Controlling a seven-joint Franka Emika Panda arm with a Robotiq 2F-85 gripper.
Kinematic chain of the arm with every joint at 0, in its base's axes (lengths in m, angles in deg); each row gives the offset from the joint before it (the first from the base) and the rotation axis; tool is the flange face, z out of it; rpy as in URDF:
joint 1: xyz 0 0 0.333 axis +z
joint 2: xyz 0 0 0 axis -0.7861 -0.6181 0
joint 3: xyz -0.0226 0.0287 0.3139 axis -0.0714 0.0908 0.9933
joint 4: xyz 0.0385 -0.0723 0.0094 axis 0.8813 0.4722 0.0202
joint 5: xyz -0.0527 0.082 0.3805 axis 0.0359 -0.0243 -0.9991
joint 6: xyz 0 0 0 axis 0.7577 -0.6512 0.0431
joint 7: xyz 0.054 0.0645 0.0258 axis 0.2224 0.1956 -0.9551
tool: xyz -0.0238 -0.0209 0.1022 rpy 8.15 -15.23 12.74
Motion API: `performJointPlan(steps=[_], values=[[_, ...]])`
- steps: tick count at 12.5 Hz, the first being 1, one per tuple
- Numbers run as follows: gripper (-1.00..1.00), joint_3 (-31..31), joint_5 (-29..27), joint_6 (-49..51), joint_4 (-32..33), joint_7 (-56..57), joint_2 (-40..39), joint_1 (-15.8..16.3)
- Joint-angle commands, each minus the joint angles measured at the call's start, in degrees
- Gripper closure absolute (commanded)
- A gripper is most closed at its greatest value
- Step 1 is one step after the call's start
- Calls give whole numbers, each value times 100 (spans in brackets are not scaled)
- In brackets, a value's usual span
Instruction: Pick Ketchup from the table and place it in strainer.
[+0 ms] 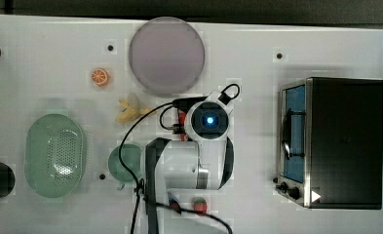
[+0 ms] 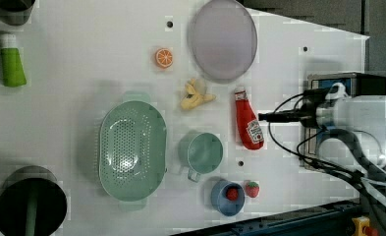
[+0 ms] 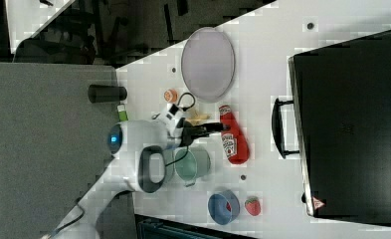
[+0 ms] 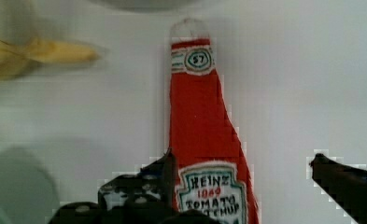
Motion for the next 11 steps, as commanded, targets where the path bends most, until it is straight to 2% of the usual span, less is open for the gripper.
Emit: performJointPlan(steps=[1,4,5,7,8,11], values=[[-100,86,-27,-489,314,280,-310,-17],[-100,66,-27,-917,367,282,-698,-16],[-92,61,-27,-988,374,282,-790,-17],[-43,58,-27,-1047,370,278,-868,-17],[-26,70,-27,-1065,323,278,-805,-17],[-26,56,-30,-946,346,254,-441,-21]])
